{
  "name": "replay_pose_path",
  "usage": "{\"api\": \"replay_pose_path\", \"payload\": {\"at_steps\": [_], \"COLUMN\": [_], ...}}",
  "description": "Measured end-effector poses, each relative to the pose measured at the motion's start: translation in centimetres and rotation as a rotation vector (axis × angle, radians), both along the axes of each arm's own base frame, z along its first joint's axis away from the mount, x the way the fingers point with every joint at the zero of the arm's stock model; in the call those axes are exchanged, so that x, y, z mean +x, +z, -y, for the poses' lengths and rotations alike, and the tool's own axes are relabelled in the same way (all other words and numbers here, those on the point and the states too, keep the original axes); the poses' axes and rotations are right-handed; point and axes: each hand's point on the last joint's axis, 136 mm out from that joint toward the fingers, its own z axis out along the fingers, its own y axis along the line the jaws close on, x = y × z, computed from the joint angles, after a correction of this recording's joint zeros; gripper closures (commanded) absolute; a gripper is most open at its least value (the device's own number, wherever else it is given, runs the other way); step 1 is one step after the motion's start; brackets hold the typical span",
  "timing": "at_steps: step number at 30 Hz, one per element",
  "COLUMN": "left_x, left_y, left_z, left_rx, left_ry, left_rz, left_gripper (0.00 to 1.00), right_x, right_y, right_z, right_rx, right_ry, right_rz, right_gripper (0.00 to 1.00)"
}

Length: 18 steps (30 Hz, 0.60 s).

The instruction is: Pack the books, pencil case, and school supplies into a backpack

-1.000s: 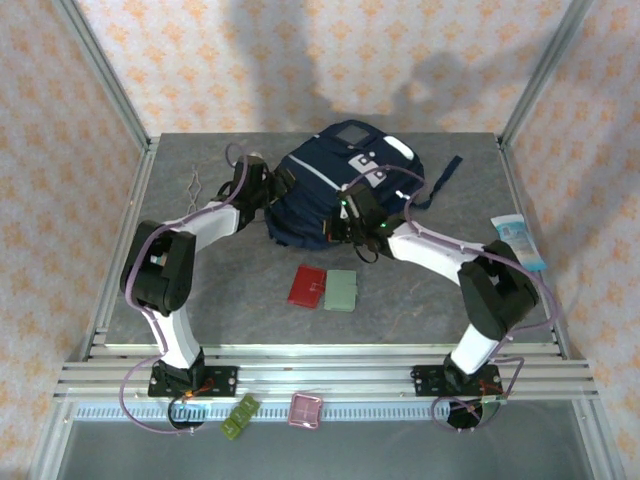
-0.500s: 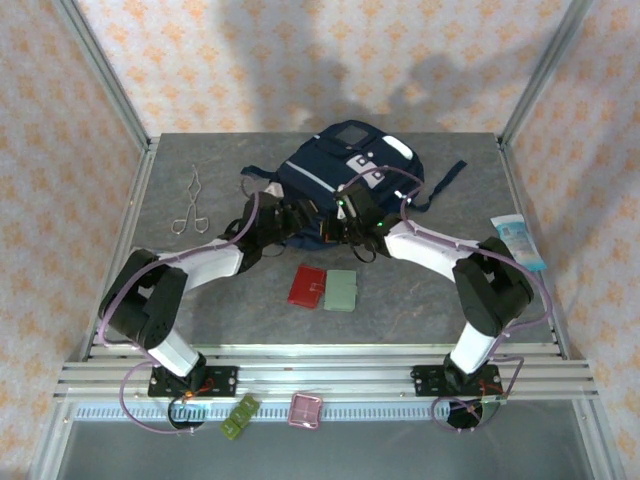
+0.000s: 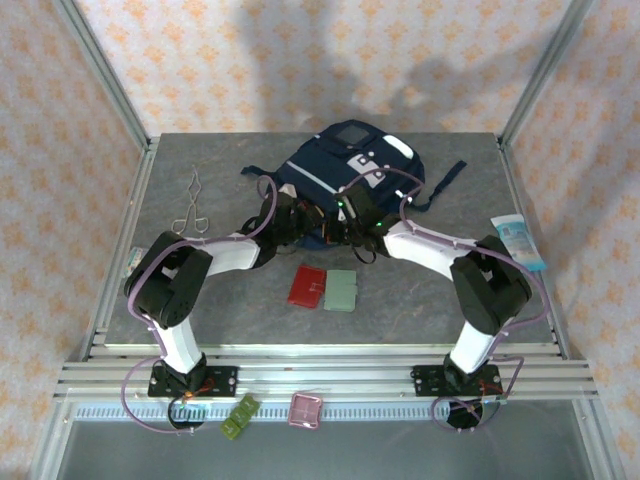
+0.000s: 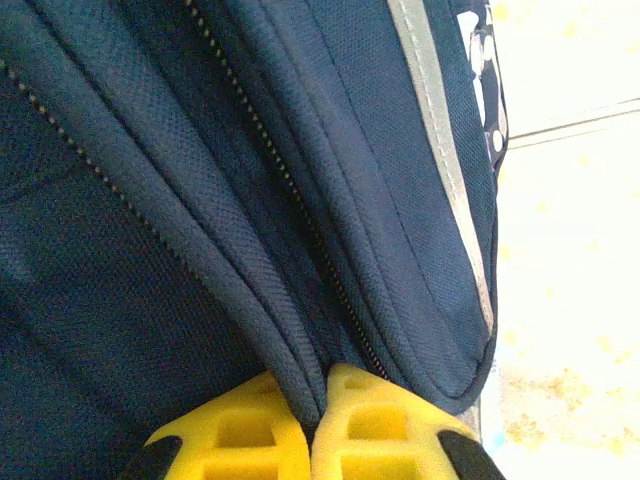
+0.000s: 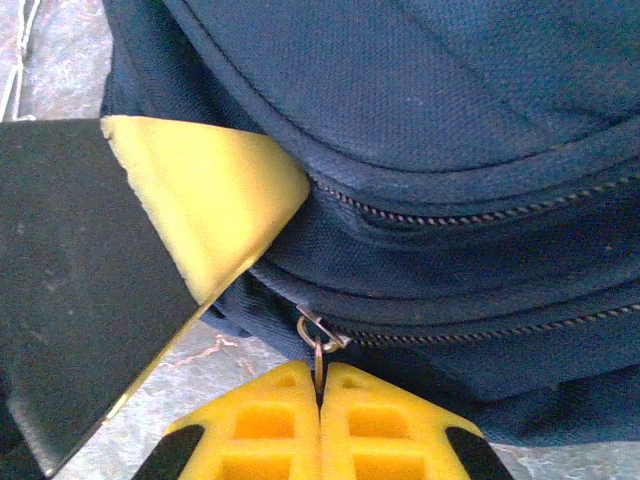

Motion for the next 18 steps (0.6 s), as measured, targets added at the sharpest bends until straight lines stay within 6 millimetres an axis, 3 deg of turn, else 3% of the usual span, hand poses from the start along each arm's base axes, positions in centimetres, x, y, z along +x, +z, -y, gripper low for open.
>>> {"api": "replay_pose_path", "payload": {"at_steps": [5,8,18], "left_x": [0.0,-0.1,-0.4], "left_y": [0.0,-0.2,0.3], "left_z": [-0.2,-0.5,-1.7], "left_rx": [-0.003,-0.008,-0.024], "left_ry": [-0.001,-0.005,-0.002], "left_rz": [-0.003,-0.007,-0.002], "left_gripper": [1.0,1.0,1.0], "right_x": [0.4,0.8,5.5], "right_y": [-0.3,-0.6,-0.3], "right_z": [0.8,2.5,10.8], "right_rx": [-0.025,-0.037,-0.13], "right_ry": [-0.008,-0.036,-0.277], "right_rz": [0.008,0.0,0.034], "right_gripper": [1.0,1.0,1.0]}}
